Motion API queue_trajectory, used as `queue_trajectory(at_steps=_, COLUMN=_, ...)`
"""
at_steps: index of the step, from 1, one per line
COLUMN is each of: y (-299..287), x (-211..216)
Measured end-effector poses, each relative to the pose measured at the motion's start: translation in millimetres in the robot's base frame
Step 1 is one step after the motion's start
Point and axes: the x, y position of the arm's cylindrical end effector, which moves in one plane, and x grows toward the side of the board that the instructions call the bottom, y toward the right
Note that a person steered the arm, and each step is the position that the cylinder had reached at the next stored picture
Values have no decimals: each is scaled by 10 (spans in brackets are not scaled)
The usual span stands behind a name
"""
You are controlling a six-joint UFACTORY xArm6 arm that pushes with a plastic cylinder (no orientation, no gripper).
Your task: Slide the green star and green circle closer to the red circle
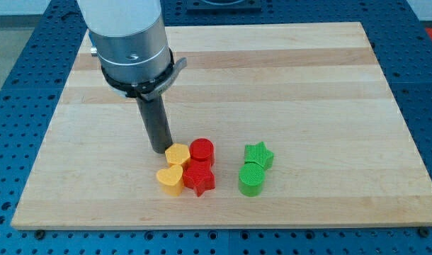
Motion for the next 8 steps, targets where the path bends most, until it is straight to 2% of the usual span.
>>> queue_trajectory(at_steps=1, y=335, x=-148)
queue_trajectory(at_steps=3, y=1669, x=-321)
queue_trajectory(at_steps=4, y=2335, x=-227)
queue_trajectory(at_steps=5, y=2638, x=59)
queue_trajectory(at_steps=6, y=2679, x=382)
queue_trajectory(at_steps=8, y=1946, x=457)
